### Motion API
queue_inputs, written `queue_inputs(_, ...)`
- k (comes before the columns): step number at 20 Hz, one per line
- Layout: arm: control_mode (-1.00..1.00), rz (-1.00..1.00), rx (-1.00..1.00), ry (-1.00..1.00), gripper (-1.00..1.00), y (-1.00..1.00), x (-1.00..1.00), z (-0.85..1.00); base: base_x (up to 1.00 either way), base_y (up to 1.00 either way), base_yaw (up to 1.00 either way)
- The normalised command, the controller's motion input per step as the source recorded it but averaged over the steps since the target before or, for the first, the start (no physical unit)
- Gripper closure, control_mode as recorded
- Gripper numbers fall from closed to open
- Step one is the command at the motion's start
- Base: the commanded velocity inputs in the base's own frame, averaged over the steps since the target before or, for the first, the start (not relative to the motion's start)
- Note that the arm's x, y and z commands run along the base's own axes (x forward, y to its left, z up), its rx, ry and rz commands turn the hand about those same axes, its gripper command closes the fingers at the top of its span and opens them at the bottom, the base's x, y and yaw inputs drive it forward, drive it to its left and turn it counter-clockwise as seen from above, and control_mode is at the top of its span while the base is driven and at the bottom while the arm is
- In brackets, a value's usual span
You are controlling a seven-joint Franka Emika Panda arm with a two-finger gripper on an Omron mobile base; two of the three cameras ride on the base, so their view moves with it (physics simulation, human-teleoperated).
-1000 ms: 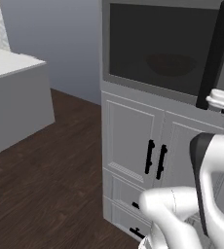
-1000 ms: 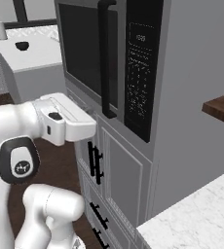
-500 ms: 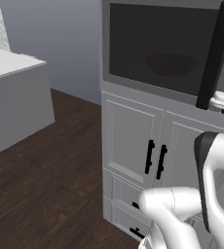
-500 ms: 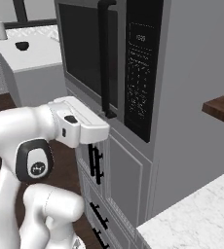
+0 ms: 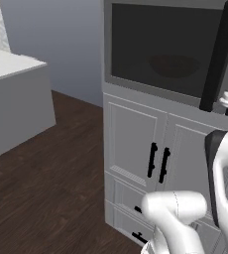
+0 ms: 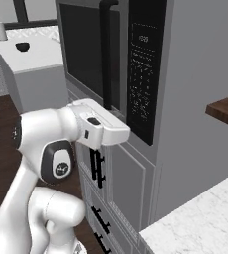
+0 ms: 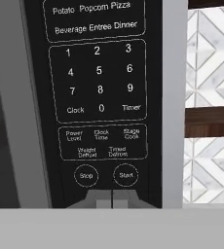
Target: Pick the eggplant from the sink and place it in the bowl. Then pick the bowl and place it in the microwave. Then close the microwave door and press the start button.
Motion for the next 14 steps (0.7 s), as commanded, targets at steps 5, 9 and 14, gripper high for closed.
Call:
queue_inputs(5,-1.00,0.00,0.00,0.00,1.00,-0.19,0.10,-0.19,0.00,0.00,0.00)
queue_inputs(9,-1.00,0.00,0.00,0.00,1.00,-0.12,0.24,-0.03,0.00,0.00,0.00)
queue_inputs(14,-1.00,0.00,0.00,0.00,1.00,-0.17,0.18,-0.05,0.00,0.00,0.00)
